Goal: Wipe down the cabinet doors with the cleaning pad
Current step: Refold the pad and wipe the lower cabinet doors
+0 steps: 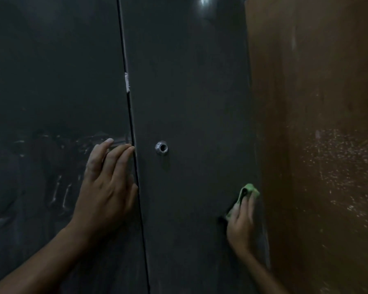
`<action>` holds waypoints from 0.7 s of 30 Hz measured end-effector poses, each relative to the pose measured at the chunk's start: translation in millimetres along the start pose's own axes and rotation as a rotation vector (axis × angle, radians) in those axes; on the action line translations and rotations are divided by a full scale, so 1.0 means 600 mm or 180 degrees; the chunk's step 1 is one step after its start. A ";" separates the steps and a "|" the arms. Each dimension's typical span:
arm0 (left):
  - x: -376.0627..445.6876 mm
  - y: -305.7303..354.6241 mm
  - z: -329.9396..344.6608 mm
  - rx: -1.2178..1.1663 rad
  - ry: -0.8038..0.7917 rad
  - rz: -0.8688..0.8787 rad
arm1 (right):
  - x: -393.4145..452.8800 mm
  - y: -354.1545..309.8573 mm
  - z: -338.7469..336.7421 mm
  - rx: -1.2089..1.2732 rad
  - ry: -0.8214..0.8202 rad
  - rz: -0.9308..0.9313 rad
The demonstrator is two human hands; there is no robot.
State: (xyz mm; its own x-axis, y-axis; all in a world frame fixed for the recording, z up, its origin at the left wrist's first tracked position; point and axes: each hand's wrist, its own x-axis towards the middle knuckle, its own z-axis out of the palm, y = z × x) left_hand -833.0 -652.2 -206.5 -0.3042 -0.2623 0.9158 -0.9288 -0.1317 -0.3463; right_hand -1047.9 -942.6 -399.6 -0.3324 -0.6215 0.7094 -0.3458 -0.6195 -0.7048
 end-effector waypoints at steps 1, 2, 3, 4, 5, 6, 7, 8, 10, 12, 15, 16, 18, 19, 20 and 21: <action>-0.002 0.000 0.000 0.0004 0.0003 -0.0014 | -0.043 0.022 -0.003 -0.0114 -0.0091 -0.0095; -0.003 0.001 0.000 -0.0014 0.0006 -0.0032 | -0.053 0.042 -0.015 -0.0248 -0.0145 -0.0037; -0.002 0.001 0.000 -0.0038 0.0021 -0.0035 | -0.031 0.051 -0.026 -0.0254 -0.0117 0.0218; -0.001 0.002 0.001 -0.0052 0.0033 -0.0038 | 0.009 0.052 -0.034 -0.0158 -0.0006 0.0649; 0.000 0.002 0.001 -0.0052 0.0037 -0.0037 | 0.055 0.041 -0.041 -0.0059 0.0003 0.1064; 0.000 0.002 0.000 -0.0048 0.0037 -0.0034 | 0.094 0.022 -0.044 -0.0047 0.0036 0.1257; -0.001 0.002 0.000 -0.0049 0.0035 -0.0041 | 0.113 -0.001 -0.043 -0.0036 0.0118 0.1171; -0.002 0.002 0.000 -0.0048 0.0047 -0.0038 | 0.106 -0.024 -0.035 0.0042 0.0135 0.0866; -0.001 0.002 0.001 -0.0045 0.0073 -0.0002 | 0.029 -0.019 -0.014 0.0099 -0.0038 0.0443; -0.002 0.001 0.001 -0.0042 0.0080 0.0021 | -0.061 0.031 -0.025 -0.0072 -0.0351 0.0465; -0.001 0.003 0.002 -0.0025 0.0114 0.0007 | -0.025 0.064 -0.057 -0.0248 -0.0539 0.1301; -0.001 0.004 0.002 -0.0019 0.0112 -0.0001 | 0.011 0.044 -0.053 -0.0201 -0.0357 0.1487; -0.001 0.003 -0.001 0.0001 0.0122 0.0000 | 0.045 -0.032 -0.035 -0.0102 -0.0048 0.1180; -0.002 0.003 -0.002 0.0018 0.0120 0.0025 | 0.027 -0.075 -0.023 0.0020 -0.0022 0.0703; -0.002 0.003 -0.002 0.0032 0.0114 0.0059 | -0.013 -0.106 -0.009 0.0093 -0.0070 0.0162; 0.000 0.004 -0.004 0.0039 0.0103 0.0067 | -0.066 -0.120 0.004 0.0166 -0.0169 -0.0388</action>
State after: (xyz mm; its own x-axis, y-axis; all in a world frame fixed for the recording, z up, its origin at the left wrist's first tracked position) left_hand -835.6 -650.2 -207.0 -0.3304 -0.2342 0.9143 -0.9196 -0.1384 -0.3678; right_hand -1007.6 -874.6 -377.3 -0.2434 -0.5638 0.7892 -0.3341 -0.7152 -0.6139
